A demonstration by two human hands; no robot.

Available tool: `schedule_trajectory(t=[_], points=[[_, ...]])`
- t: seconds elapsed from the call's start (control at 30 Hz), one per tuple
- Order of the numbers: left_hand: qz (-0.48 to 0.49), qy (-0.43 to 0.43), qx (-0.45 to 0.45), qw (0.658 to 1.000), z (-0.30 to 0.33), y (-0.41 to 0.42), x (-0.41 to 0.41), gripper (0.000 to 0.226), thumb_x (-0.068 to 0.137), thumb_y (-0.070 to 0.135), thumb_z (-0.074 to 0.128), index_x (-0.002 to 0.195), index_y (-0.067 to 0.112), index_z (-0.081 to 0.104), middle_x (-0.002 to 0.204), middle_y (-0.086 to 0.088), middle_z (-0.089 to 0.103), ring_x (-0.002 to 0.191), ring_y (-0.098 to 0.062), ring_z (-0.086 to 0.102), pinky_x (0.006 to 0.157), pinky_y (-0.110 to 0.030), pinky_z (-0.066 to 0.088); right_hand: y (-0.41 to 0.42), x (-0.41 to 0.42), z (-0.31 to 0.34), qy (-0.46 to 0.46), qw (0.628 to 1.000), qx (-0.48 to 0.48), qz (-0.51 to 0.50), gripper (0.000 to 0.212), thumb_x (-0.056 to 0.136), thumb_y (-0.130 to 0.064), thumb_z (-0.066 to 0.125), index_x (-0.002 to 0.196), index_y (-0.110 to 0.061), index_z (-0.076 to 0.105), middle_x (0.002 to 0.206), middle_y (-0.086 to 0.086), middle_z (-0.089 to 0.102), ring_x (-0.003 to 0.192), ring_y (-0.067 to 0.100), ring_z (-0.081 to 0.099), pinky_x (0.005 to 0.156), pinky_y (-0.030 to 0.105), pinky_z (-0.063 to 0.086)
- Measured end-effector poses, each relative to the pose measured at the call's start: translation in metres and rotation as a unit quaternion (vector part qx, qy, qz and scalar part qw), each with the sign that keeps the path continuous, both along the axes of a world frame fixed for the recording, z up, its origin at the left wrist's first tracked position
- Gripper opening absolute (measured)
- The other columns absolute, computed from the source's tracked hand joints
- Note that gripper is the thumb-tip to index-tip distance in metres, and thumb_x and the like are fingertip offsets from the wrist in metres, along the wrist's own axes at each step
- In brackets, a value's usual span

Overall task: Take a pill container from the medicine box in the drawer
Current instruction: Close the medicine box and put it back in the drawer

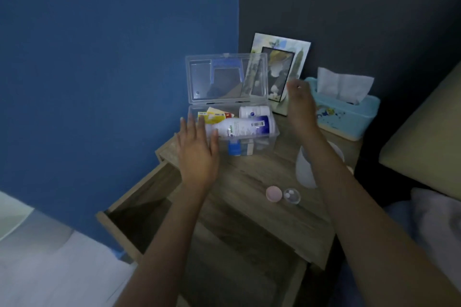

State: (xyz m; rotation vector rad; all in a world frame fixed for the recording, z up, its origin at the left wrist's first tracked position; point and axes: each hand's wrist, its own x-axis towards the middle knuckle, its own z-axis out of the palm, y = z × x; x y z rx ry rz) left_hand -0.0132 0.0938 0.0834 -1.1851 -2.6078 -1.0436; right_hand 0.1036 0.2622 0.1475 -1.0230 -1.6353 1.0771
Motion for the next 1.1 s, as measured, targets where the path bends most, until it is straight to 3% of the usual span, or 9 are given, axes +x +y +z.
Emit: schedule_trajectory(t=[0.07,0.17,0.47,0.57,0.67,0.77,0.87,1.0,1.1], points=[[0.028,-0.052,-0.041,0.997,-0.003,0.007,-0.019,0.062,0.100,0.045,0.025,0.151,0.009,0.023,0.161,-0.014,0.012,0.150,-0.028,0.003,0.121,-0.044,0.005,0.024,-0.037,0.001,-0.061,0.994,-0.066,0.059,0.039,0.099,-0.043,0.033,0.123,-0.018,0.051,0.116,0.010,0.060,0.107,0.022,0.056,0.089,0.030,0.039],[0.035,-0.180,-0.011,0.983,-0.005,0.015,-0.037,0.067,0.099,0.046,0.026,0.151,0.004,0.017,0.161,-0.017,0.010,0.149,-0.029,0.006,0.121,-0.041,0.008,0.051,-0.071,0.006,-0.127,0.978,-0.146,0.075,0.064,0.100,-0.044,0.030,0.148,-0.003,0.024,0.155,0.016,0.028,0.142,0.028,0.028,0.111,0.032,0.024],[0.002,-0.321,0.102,0.941,-0.002,0.017,-0.037,0.073,0.095,0.059,0.021,0.150,0.011,0.026,0.153,-0.010,0.037,0.141,-0.024,0.033,0.112,-0.032,0.025,0.047,-0.077,0.010,0.112,0.964,-0.241,0.017,0.079,0.086,-0.070,0.033,0.137,-0.012,0.048,0.146,0.011,0.046,0.128,0.024,0.046,0.109,0.038,0.033],[0.026,-0.411,0.168,0.896,0.004,0.018,-0.037,0.075,0.091,0.067,0.017,0.146,0.019,0.037,0.152,-0.006,0.039,0.139,-0.023,0.037,0.113,-0.036,0.027,0.026,-0.062,0.004,0.133,0.966,-0.219,-0.022,0.081,0.080,-0.077,0.033,0.141,-0.025,0.046,0.153,0.006,0.038,0.138,0.023,0.038,0.114,0.044,0.030],[0.036,-0.478,0.235,0.846,0.012,0.016,-0.039,0.079,0.086,0.073,0.016,0.146,0.025,0.035,0.153,-0.002,0.037,0.139,-0.020,0.038,0.114,-0.040,0.028,-0.004,-0.040,-0.009,0.122,0.974,-0.180,-0.057,0.057,0.080,-0.073,0.039,0.089,-0.026,0.071,0.099,0.008,0.070,0.092,0.024,0.065,0.090,0.042,0.052],[0.024,-0.483,0.263,0.835,0.021,0.014,-0.039,0.065,0.081,0.079,0.023,0.123,0.041,0.056,0.132,0.009,0.056,0.116,-0.010,0.056,0.103,-0.034,0.040,-0.024,-0.027,-0.028,0.084,0.984,-0.132,-0.087,0.055,0.084,-0.065,0.048,0.050,-0.022,0.053,0.049,-0.006,0.057,0.044,0.004,0.052,0.050,0.024,0.045],[0.052,-0.453,0.224,0.861,0.022,0.018,-0.036,0.055,0.082,0.070,0.043,0.094,0.023,0.069,0.102,0.001,0.069,0.097,-0.018,0.064,0.087,-0.035,0.050,-0.031,-0.025,-0.048,0.065,0.983,-0.136,-0.101,0.036,0.088,-0.047,0.057,0.089,-0.013,0.068,0.082,-0.002,0.071,0.058,0.003,0.061,0.051,0.023,0.049],[0.054,-0.419,0.222,0.879,0.013,0.019,-0.039,0.035,0.089,0.038,0.060,0.100,0.007,0.069,0.100,-0.012,0.071,0.096,-0.029,0.068,0.083,-0.041,0.053,-0.033,-0.027,-0.056,0.044,0.985,-0.146,-0.083,0.037,0.092,-0.028,0.056,0.125,-0.011,0.059,0.121,0.011,0.066,0.101,0.027,0.066,0.087,0.046,0.056],[0.048,-0.403,0.214,0.888,0.011,0.018,-0.040,0.027,0.089,0.037,0.061,0.092,0.011,0.069,0.095,-0.011,0.072,0.092,-0.029,0.069,0.084,-0.044,0.055,-0.034,-0.026,-0.058,0.030,0.992,-0.111,-0.058,0.041,0.096,-0.026,0.051,0.134,-0.010,0.052,0.123,0.004,0.063,0.105,0.019,0.064,0.082,0.030,0.055]])
